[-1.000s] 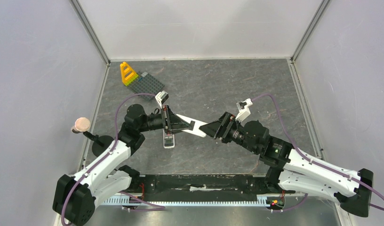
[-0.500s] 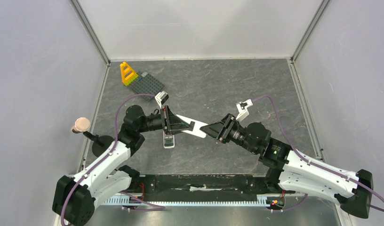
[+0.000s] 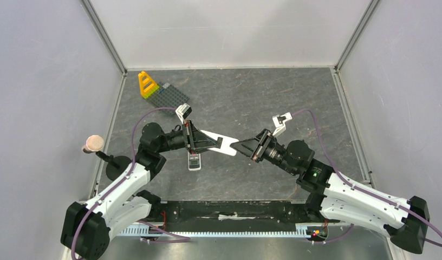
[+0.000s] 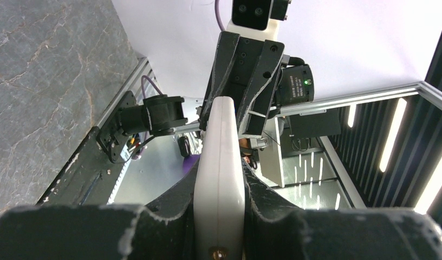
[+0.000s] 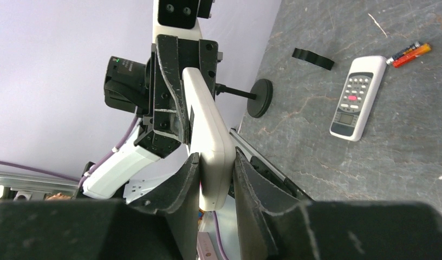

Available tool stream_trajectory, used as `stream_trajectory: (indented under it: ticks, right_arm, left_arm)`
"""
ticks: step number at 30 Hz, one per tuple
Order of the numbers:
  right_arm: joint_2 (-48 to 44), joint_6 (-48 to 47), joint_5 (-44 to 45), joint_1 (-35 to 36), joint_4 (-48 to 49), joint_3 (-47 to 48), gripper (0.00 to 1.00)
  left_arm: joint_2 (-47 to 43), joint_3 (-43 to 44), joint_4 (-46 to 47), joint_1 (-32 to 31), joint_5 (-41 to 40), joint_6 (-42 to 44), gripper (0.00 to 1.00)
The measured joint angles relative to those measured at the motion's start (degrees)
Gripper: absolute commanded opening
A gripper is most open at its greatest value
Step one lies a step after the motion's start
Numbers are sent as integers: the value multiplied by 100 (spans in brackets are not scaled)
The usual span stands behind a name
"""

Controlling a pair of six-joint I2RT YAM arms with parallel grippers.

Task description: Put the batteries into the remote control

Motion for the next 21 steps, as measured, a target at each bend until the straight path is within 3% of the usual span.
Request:
stream_trajectory:
  ticks: [15, 18, 21]
  right_arm:
    - [632, 11, -153, -166, 1143, -101, 20]
    - [728, 11, -146, -173, 1145, -72, 25]
    - [778, 7, -98, -173, 1097, -42, 38]
  left_arm:
    - [0, -109, 442, 245, -166, -286, 2]
    - [0, -166, 466, 278, -212, -286, 2]
    - [0, -184, 420, 295, -258, -280, 2]
